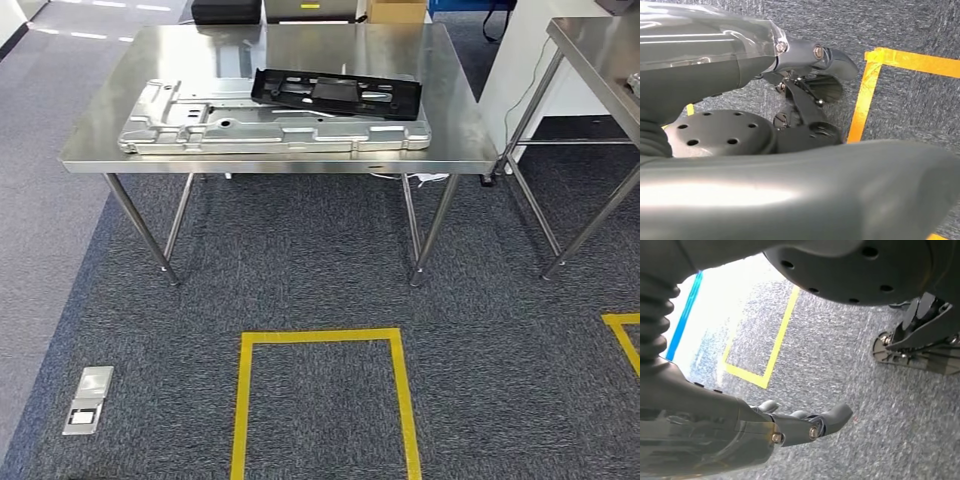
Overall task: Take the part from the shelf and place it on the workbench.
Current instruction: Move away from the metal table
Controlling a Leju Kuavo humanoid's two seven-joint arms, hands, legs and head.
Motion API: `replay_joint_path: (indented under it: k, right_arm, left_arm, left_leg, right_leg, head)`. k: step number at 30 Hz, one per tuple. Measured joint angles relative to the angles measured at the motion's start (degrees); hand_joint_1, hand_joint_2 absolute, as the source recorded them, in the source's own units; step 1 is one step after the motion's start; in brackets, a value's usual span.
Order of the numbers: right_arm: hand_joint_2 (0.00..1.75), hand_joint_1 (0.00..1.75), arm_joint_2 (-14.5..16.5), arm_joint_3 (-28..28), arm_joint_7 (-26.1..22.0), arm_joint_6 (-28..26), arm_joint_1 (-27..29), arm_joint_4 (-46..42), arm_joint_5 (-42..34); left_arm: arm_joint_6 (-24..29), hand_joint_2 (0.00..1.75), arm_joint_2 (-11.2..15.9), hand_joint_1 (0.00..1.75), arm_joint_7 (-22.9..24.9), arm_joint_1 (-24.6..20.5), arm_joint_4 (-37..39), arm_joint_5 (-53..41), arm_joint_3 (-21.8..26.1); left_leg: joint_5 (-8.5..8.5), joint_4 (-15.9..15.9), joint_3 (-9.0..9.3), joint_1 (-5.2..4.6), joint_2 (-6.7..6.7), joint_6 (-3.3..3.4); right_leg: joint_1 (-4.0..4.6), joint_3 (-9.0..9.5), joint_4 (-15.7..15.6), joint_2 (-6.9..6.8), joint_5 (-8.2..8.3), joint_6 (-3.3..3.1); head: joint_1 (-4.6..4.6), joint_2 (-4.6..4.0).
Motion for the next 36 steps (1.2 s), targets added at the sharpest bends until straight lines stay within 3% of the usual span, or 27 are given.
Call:
replay_joint_path:
  k: [3, 5, 8, 9, 10, 11, 13, 14, 16, 18, 20, 23, 24, 25, 26, 28, 30, 34, 36]
  right_arm:
    - [1.75, 0.00, 0.05, -0.49, 0.87, -0.01, -0.06, -0.01, -0.01]
    - [1.75, 0.00, 0.02, -0.81, 1.16, -0.02, -0.08, -0.01, 0.00]
    - [1.75, 0.00, -0.10, -1.07, 1.22, -0.02, -0.08, -0.01, 0.08]
    - [1.75, 0.00, -0.16, -1.12, 1.22, -0.02, -0.03, -0.01, 0.14]
    - [1.75, 0.00, -0.21, -1.16, 1.21, -0.02, 0.03, -0.01, 0.22]
    - [1.75, 0.00, -0.26, -1.20, 1.20, -0.02, 0.09, -0.01, 0.30]
    - [1.75, 0.00, -0.36, -1.27, 1.12, -0.03, 0.14, -0.01, 0.48]
    - [1.75, 0.00, -0.37, -1.31, 1.03, -0.03, 0.14, 0.00, 0.55]
    - [1.75, 0.00, -0.37, -1.35, 0.76, -0.01, 0.11, 0.01, 0.77]
    - [1.75, 0.00, -0.36, -1.37, 0.52, 0.23, 0.12, 0.01, 1.01]
    - [1.75, 0.00, -0.35, -1.38, 0.34, 0.57, 0.15, 0.01, 1.16]
    - [1.75, 0.00, -0.36, -1.38, -0.07, 0.89, 0.11, -0.16, 1.13]
    - [1.75, 0.00, -0.37, -1.38, -0.14, 0.96, 0.10, -0.39, 1.02]
    - [1.75, 0.00, -0.38, -1.37, -0.17, 1.00, 0.08, -0.76, 0.85]
    - [1.75, 0.00, -0.38, -1.37, -0.18, 1.01, 0.04, -1.24, 0.61]
    - [1.75, 0.00, -0.38, -1.36, -0.21, 1.01, -0.14, -2.33, 0.02]
    - [1.75, 0.00, -0.35, -1.32, -0.27, 0.95, -0.43, -3.34, -0.67]
    - [1.75, 0.00, -0.40, -1.06, -0.33, 0.60, -0.43, -4.63, -2.08]
    - [1.75, 0.00, -0.53, -0.94, -0.32, 0.45, 0.07, -4.91, -2.84]
  left_arm:
    - [-0.30, 1.75, -0.02, 0.00, -0.31, 0.00, 0.00, 0.20, 0.04]
    - [-0.73, 1.75, -0.08, 0.00, -0.67, -0.07, 0.00, 0.34, 0.06]
    - [-1.04, 1.75, -0.21, 0.00, -0.87, -0.01, 0.00, 0.41, 0.07]
    - [-1.04, 1.75, -0.24, 0.00, -0.85, 0.02, 0.00, 0.32, 0.08]
    - [-1.03, 1.75, -0.26, 0.00, -0.84, 0.03, 0.00, 0.20, 0.08]
    - [-1.02, 1.75, -0.28, 0.00, -0.83, 0.02, 0.00, 0.09, 0.08]
    - [-1.03, 1.75, -0.39, 0.00, -0.87, 0.00, 0.00, -0.07, 0.08]
    - [-1.03, 1.75, -0.43, 0.00, -0.88, -0.03, 0.00, -0.10, 0.08]
    - [-1.01, 1.75, -0.46, 0.00, -0.82, -0.08, 0.00, -0.19, 0.07]
    - [-0.99, 1.75, -0.46, 0.00, -0.50, -0.10, 0.00, -0.19, 0.07]
    - [-1.01, 1.75, -0.46, 0.00, -0.03, -0.09, 0.00, -0.15, 0.08]
    - [-0.97, 1.75, -0.46, 0.00, 0.58, 0.20, 0.00, 0.33, -0.36]
    - [-0.86, 1.75, -0.46, 0.00, 0.86, 0.54, 0.00, 0.90, -1.00]
    - [-0.71, 1.75, -0.46, 0.00, 1.16, 1.05, 0.00, 1.75, -1.95]
    - [-0.48, 1.75, -0.45, 0.00, 1.49, 1.62, 0.00, 2.76, -3.10]
    - [0.03, 1.75, -0.37, 0.00, 2.07, 2.75, 0.00, 4.94, -5.50]
    - [0.62, 1.75, -0.16, 0.00, 2.68, 3.62, 0.00, 7.35, -8.20]
    - [1.86, 1.75, 0.42, 0.00, 3.97, 5.04, -0.02, 12.33, -14.16]
    - [2.49, 1.75, 0.82, 0.00, 4.60, 5.45, -0.22, 14.93, -17.41]
  left_leg:
    - [0.06, -1.31, -0.07, -0.09, 0.05, 0.68]
    - [0.36, -1.87, -0.36, 0.16, 0.19, 1.50]
    - [0.68, -1.91, -0.88, 0.14, 0.40, 2.21]
    - [0.71, -1.84, -0.97, 0.10, 0.44, 2.26]
    - [0.72, -1.74, -1.01, 0.10, 0.46, 2.27]
    - [0.69, -1.59, -1.01, 0.12, 0.43, 2.24]
    - [0.48, -1.19, -1.04, 0.13, 0.38, 1.91]
    - [0.32, -0.87, -1.20, 0.01, 0.36, 1.64]
    - [0.23, -0.40, -1.68, -0.27, 0.38, 1.04]
    - [0.28, -0.19, -1.99, -0.28, 0.39, 0.60]
    - [-1.20, 1.39, -2.65, -0.18, 0.32, 0.12]
    - [-6.68, 11.11, -6.75, 0.02, 0.21, -0.57]
    - [-7.79, 14.30, -8.06, 0.04, 0.19, -0.64]
    - [-7.84, 15.78, -8.59, 0.04, 0.17, -0.58]
    - [-6.74, 14.94, -8.09, 0.01, 0.16, -0.39]
    - [-2.65, 7.99, -4.81, -0.21, 0.09, 0.41]
    - [-0.11, 1.77, -2.12, -0.60, 0.04, 1.25]
    - [0.12, -0.44, -1.62, -0.66, 0.11, 1.99]
    - [0.54, -0.91, -1.67, -0.38, 0.26, 2.47]
  right_leg:
    - [-0.02, -0.65, 0.32, 0.07, 0.20, 1.00]
    - [-0.02, -1.76, 2.37, 0.33, -1.56, 1.51]
    - [-0.04, -6.23, 12.48, 0.66, -6.87, 1.85]
    - [-0.04, -7.42, 15.35, 0.68, -7.60, 1.95]
    - [-0.05, -7.74, 16.36, 0.69, -7.21, 2.05]
    - [-0.08, -7.02, 14.99, 0.69, -5.68, 2.15]
    - [-0.18, -3.81, 7.96, 0.69, -1.59, 2.28]
    - [-0.19, -2.47, 4.66, 0.70, -0.35, 2.19]
    - [-0.13, -1.66, 1.91, 0.80, 0.02, 1.61]
    - [-0.16, -1.94, 1.78, 0.81, -0.04, 0.91]
    - [-0.34, -2.10, 1.70, 0.67, 0.17, 0.30]
    - [-0.30, -2.54, 1.72, 0.37, 0.42, -0.35]
    - [-0.22, -2.63, 1.75, 0.30, 0.45, -0.42]
    - [-0.13, -2.65, 1.78, 0.27, 0.47, -0.45]
    - [-0.05, -2.61, 1.79, 0.30, 0.47, -0.46]
    - [0.08, -2.44, 1.78, 0.39, 0.46, -0.44]
    - [0.24, -2.57, 1.87, 0.42, 0.46, -0.23]
    - [0.32, -3.03, 2.07, 0.25, 0.37, 0.85]
    - [0.28, -4.06, 4.83, 0.46, -1.96, 1.33]
  head:
    - [0.01, 0.00]
    - [0.03, 0.00]
    - [0.03, 0.00]
    - [0.03, 0.00]
    - [0.02, 0.00]
    - [0.03, 0.00]
    - [0.03, 0.00]
    - [0.03, 0.00]
    - [0.00, 0.00]
    - [-0.03, 0.00]
    - [-0.06, 0.00]
    - [-0.07, 0.00]
    - [-0.07, 0.00]
    - [-0.07, 0.00]
    - [-0.07, 0.00]
    - [-0.07, 0.00]
    - [-0.07, 0.00]
    - [-0.05, 0.00]
    - [-0.02, 0.00]
